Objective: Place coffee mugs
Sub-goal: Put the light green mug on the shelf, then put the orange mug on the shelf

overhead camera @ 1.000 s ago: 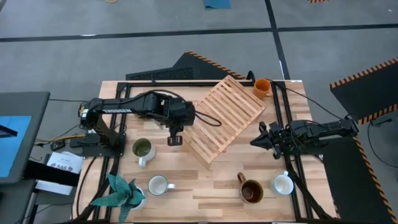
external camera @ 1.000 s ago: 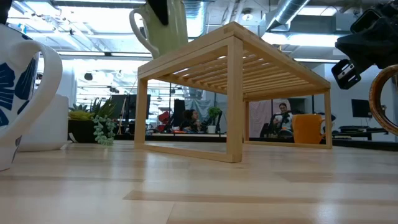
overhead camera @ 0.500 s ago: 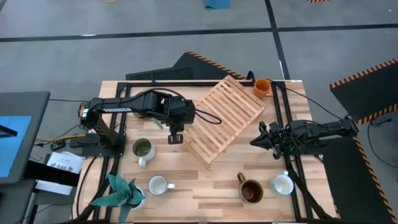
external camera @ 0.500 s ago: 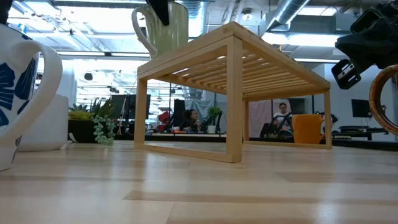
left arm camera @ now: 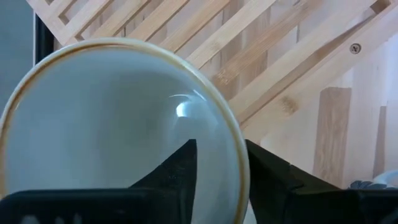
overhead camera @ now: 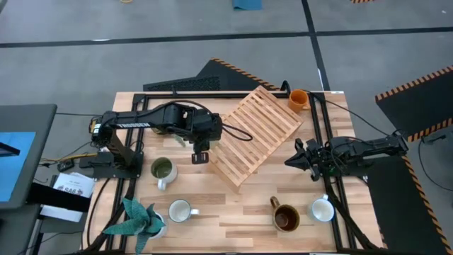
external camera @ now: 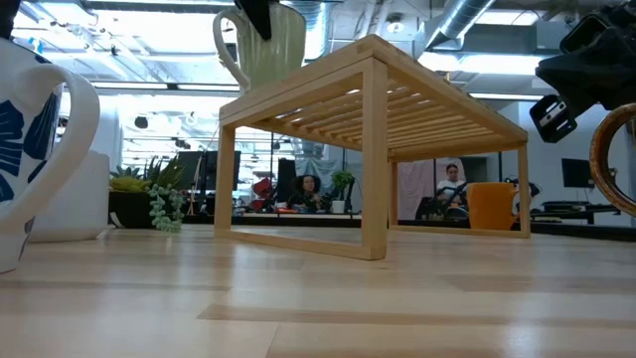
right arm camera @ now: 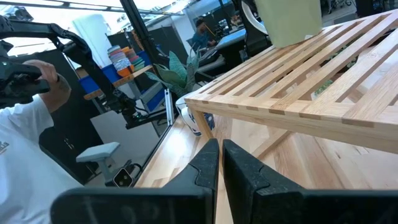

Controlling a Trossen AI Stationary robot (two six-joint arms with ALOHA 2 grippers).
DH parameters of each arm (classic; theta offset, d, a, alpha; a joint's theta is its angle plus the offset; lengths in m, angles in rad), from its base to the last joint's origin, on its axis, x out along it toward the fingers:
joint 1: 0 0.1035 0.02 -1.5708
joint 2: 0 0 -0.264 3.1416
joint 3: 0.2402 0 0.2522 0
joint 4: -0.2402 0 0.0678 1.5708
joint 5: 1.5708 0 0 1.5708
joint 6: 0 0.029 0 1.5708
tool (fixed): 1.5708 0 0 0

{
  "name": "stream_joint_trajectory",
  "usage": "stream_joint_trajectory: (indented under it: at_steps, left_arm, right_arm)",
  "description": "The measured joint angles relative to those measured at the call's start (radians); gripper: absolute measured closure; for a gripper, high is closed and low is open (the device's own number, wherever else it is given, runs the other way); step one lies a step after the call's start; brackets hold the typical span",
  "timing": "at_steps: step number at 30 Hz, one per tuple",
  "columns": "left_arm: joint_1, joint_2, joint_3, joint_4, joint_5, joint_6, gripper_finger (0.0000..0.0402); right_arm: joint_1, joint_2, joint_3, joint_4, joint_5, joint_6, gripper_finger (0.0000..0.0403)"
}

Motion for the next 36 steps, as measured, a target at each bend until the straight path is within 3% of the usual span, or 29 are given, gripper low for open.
stream_joint_trajectory:
  at_steps: [8, 17, 26, 31, 36]
  left_arm:
    - [0.000, 0.000, 0.000, 0.006, -0.015, 0.010, 0.0225]
    - [0.000, -0.017, 0.006, 0.003, -0.001, 0.006, 0.0214]
    - [-0.014, -0.027, 0.236, -0.016, -0.014, -0.026, 0.0214]
    - [-0.059, -0.048, 0.360, 0.001, -0.122, 0.004, 0.0214]
    - [-0.163, -0.182, 0.244, 0.159, -0.275, 0.047, 0.0214]
  right_arm:
    - [0.000, 0.000, 0.000, 0.000, 0.000, 0.000, 0.0353]
    - [0.000, 0.000, 0.000, 0.000, 0.000, 0.000, 0.0353]
    - [0.000, 0.000, 0.000, 0.000, 0.000, 0.000, 0.0353]
    - [0.000, 0.000, 0.000, 0.000, 0.000, 0.000, 0.0353]
    - [0.000, 0.000, 0.000, 0.000, 0.000, 0.000, 0.0353]
